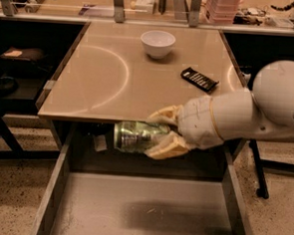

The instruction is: Place green can into top drawer

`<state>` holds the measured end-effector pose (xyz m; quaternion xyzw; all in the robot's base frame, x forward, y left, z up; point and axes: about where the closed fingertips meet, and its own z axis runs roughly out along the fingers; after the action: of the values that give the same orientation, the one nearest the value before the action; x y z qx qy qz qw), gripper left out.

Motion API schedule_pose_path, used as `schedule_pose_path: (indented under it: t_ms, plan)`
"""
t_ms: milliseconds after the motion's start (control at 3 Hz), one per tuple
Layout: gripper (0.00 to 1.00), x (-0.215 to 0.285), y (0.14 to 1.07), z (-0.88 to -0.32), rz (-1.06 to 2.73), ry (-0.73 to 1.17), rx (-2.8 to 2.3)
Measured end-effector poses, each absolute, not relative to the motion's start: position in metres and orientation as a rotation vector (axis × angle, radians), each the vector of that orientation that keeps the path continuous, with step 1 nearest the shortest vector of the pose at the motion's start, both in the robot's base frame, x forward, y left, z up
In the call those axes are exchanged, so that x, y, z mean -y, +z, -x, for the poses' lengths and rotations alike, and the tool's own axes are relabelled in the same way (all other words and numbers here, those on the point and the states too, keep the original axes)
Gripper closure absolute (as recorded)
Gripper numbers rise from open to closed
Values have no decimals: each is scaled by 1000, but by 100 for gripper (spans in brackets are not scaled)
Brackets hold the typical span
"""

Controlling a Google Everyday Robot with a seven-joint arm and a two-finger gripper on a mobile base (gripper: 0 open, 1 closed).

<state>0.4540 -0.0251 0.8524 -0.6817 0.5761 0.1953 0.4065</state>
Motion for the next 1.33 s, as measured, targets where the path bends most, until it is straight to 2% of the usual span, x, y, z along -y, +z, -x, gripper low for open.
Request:
schedule_pose_path:
  t_ms: [333, 1000, 1333]
  plan:
    - [100, 56, 810, -413, 1643, 377, -1581]
    - [100, 86, 682, -386, 1500, 414, -1834]
    - [100, 77, 645, -382, 1516, 449, -1862]
